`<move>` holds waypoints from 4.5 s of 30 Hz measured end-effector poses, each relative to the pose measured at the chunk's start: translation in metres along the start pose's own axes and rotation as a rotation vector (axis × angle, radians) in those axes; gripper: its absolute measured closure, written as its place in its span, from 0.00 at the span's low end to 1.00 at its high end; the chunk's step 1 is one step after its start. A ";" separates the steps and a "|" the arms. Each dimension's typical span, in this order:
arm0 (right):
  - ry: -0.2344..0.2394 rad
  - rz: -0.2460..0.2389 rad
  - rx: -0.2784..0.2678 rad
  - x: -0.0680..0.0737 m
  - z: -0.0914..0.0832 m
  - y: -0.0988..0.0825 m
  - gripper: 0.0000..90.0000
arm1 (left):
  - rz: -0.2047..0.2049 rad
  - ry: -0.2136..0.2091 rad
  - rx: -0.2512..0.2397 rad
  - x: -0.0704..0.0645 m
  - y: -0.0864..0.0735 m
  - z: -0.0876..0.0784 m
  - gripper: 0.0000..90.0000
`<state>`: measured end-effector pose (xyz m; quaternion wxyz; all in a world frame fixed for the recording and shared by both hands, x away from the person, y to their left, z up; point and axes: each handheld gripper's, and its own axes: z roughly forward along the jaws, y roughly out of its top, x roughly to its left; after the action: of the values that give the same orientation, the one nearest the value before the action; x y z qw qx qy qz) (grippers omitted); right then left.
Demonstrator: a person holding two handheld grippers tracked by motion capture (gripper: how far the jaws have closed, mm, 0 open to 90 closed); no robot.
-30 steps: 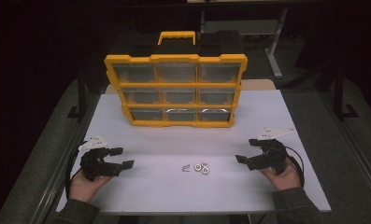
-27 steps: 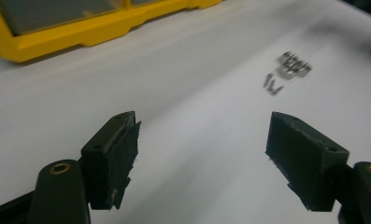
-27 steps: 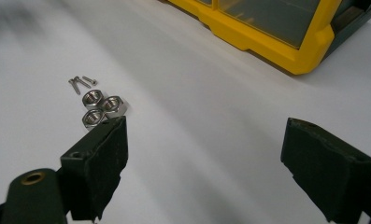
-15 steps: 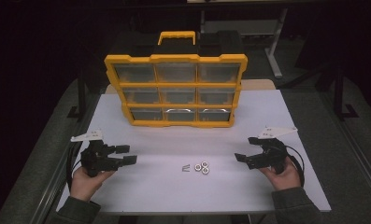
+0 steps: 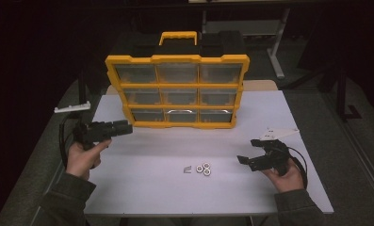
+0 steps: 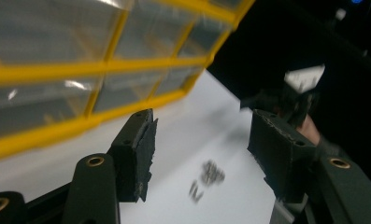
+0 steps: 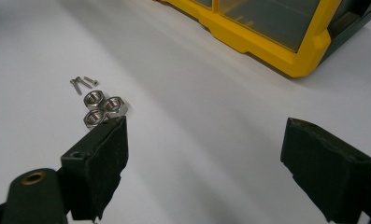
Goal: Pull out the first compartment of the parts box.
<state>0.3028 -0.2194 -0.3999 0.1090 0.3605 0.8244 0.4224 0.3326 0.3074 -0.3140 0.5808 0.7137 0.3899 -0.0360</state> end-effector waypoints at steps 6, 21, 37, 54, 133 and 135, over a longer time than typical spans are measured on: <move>0.005 -0.010 0.004 0.000 0.002 0.000 0.16 | -0.036 0.070 -0.102 0.001 0.046 0.002 0.49; 0.020 -0.007 0.041 0.000 0.009 -0.003 0.16 | -0.177 0.082 -0.228 0.018 0.102 0.031 0.64; 0.026 -0.024 0.037 0.003 0.010 -0.002 0.16 | -0.243 0.100 -0.298 0.022 0.109 0.043 0.80; 0.027 -0.006 0.031 0.000 0.006 -0.005 0.16 | -0.324 0.077 -0.352 0.021 0.100 0.044 0.87; 0.039 -0.016 0.042 0.000 0.006 -0.007 0.16 | 0.561 0.152 0.176 -0.047 0.160 -0.012 0.61; 0.045 -0.013 0.049 -0.001 0.006 -0.007 0.16 | 0.592 0.155 0.205 -0.045 0.165 -0.006 0.58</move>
<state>0.3030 -0.2191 -0.4097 0.0842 0.3482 0.8391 0.4093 0.3979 0.2858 -0.1573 0.4597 0.8515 0.2027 0.1501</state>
